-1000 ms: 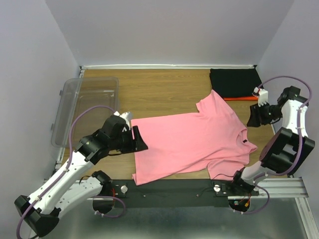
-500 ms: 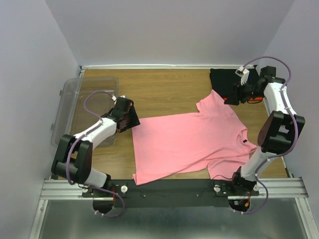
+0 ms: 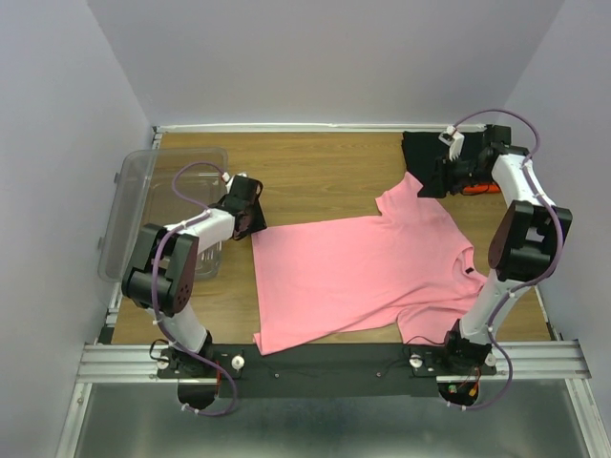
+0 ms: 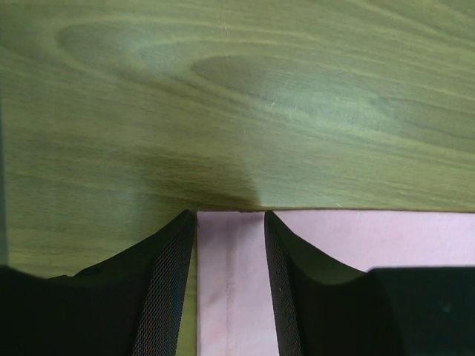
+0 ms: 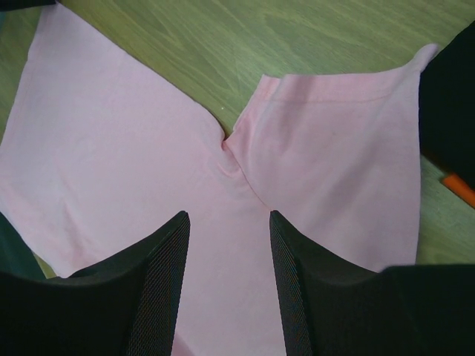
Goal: Fold and stack the t-shirts
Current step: Flatten the tshirt out
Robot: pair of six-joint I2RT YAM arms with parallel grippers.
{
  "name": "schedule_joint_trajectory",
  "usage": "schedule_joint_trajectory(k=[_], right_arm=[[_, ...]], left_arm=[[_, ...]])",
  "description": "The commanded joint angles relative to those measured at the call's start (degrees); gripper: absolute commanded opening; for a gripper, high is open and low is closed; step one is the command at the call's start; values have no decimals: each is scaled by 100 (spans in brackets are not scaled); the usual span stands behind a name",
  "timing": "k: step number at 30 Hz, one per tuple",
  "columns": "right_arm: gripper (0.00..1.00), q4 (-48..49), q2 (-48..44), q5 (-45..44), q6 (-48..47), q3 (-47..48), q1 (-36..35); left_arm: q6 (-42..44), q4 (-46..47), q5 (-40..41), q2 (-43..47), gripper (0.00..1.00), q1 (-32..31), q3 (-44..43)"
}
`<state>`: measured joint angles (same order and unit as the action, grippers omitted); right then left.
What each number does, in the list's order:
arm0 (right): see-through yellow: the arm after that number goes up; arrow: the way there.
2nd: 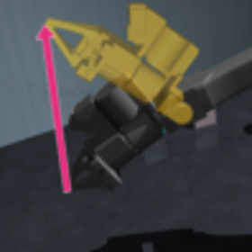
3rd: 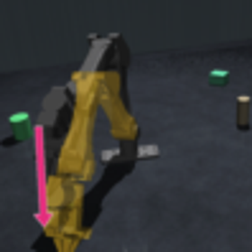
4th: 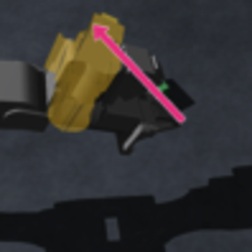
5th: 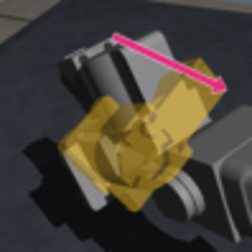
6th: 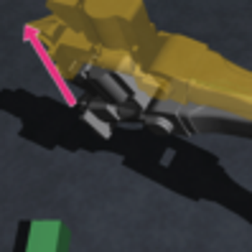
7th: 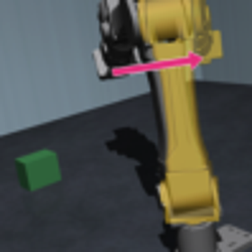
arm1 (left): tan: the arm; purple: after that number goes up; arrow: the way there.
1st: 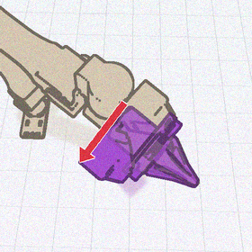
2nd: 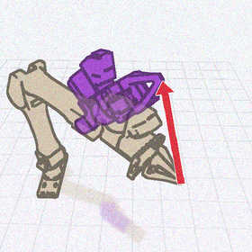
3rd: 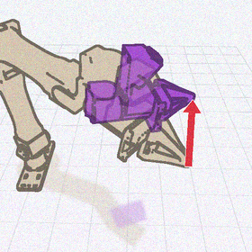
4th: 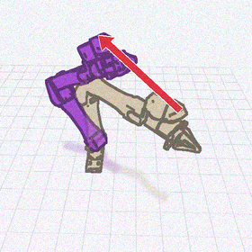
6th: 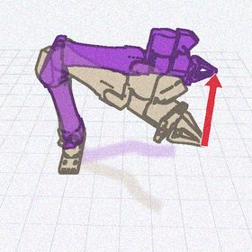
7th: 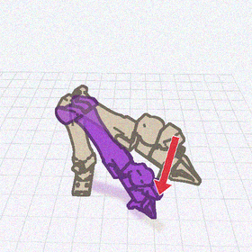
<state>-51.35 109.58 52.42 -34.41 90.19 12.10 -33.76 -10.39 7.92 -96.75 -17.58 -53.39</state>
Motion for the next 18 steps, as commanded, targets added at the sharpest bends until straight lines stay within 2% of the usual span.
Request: schedule_joint_trajectory(k=[1,15,18], right_arm=[[55,187,98,119,102,156,-14],[54,284,178,84,339,332,-102],[54,275,160,75,348,332,-111]], left_arm=[[106,-50,456,-116,51,36,-137],[194,-147,350,-213,48,-17,-23],[177,-112,306,-256,37,-17,12]])
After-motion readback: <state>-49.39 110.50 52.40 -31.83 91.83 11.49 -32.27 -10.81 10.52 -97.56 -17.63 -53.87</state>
